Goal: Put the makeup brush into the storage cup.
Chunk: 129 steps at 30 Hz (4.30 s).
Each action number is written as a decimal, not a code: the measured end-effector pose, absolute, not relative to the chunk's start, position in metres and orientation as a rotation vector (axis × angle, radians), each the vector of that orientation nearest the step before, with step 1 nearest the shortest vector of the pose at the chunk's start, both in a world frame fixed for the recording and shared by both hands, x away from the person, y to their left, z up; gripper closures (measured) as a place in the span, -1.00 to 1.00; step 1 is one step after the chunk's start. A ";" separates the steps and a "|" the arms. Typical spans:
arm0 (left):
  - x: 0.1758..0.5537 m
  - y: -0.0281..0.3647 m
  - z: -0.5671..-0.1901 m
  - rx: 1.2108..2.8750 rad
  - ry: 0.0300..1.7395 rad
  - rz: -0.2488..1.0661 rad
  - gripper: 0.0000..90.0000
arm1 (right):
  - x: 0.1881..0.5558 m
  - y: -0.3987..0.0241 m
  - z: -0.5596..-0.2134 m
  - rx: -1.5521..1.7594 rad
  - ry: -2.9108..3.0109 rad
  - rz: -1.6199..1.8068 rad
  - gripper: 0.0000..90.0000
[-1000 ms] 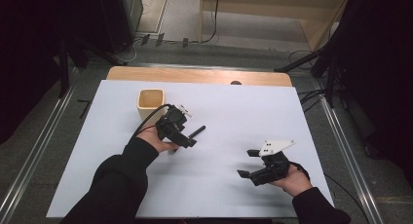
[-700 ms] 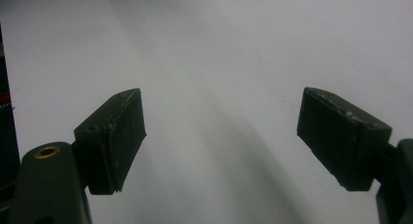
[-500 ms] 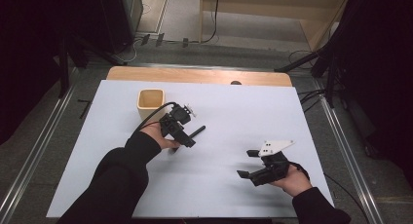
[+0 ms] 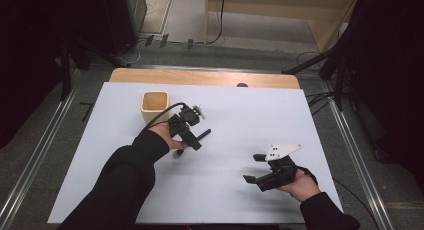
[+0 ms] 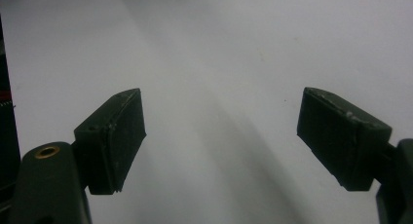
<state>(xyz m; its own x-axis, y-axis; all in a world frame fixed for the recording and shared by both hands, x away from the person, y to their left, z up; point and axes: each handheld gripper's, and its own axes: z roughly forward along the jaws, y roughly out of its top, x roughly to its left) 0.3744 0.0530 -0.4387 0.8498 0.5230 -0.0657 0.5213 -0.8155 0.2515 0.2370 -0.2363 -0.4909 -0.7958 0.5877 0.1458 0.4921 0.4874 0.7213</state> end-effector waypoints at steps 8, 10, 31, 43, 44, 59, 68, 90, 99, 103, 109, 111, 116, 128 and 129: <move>0.377 0.049 -0.445 2.805 0.804 0.030 -0.35 | 0.236 -0.237 -0.490 0.953 2.604 1.205 -0.59; 0.378 0.050 -0.448 2.807 0.813 0.032 -0.35 | 0.236 -0.237 -0.490 0.954 2.604 1.205 -0.59; 0.380 0.046 -0.469 2.836 0.851 0.014 -0.35 | 0.236 -0.236 -0.490 0.951 2.606 1.200 -0.59; 0.379 0.042 -0.478 2.894 0.846 0.078 -0.21 | 0.236 -0.236 -0.491 0.948 2.607 1.201 -0.59; 0.378 0.042 -0.478 2.896 0.843 0.100 -0.14 | 0.236 -0.236 -0.491 0.948 2.608 1.201 -0.59; 0.374 0.041 -0.475 2.900 0.889 0.111 0.39 | 0.236 -0.236 -0.490 0.949 2.607 1.201 -0.59; 0.378 0.044 -0.475 2.883 0.949 0.066 0.74 | 0.236 -0.236 -0.491 0.947 2.612 1.196 -0.59; 0.384 0.055 -0.462 2.799 0.975 -0.037 0.75 | 0.236 -0.236 -0.490 0.938 2.609 1.212 -0.59; 0.379 0.065 -0.443 2.707 0.933 -0.147 0.75 | 0.235 -0.235 -0.489 0.929 2.602 1.221 -0.55; 0.374 0.070 -0.435 2.673 0.906 -0.137 0.75 | 0.234 -0.235 -0.487 0.907 2.578 1.279 -0.51; 0.366 0.077 -0.424 2.644 0.878 -0.140 0.75 | 0.232 -0.232 -0.485 0.910 2.572 1.308 -0.53; 0.363 0.081 -0.422 2.625 0.876 -0.131 0.75 | 0.232 -0.231 -0.485 0.911 2.569 1.328 -0.53; 0.355 0.091 -0.417 2.576 0.868 -0.161 0.75 | 0.230 -0.228 -0.483 0.907 2.542 1.347 -0.54; 0.344 0.111 -0.418 2.500 0.875 -0.202 0.75 | 0.231 -0.215 -0.480 0.871 2.626 1.354 -0.54; 0.343 0.113 -0.419 2.491 0.873 -0.206 0.75 | 0.231 -0.214 -0.479 0.874 2.624 1.357 -0.57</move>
<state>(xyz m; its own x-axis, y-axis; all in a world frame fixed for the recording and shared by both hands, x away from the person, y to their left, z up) 0.3432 0.1130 -0.4186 0.7842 0.5464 -0.2941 0.6202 -0.6761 0.3977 0.2313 -0.2136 -0.4795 -0.8373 0.5095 0.1982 0.4562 0.4513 0.7670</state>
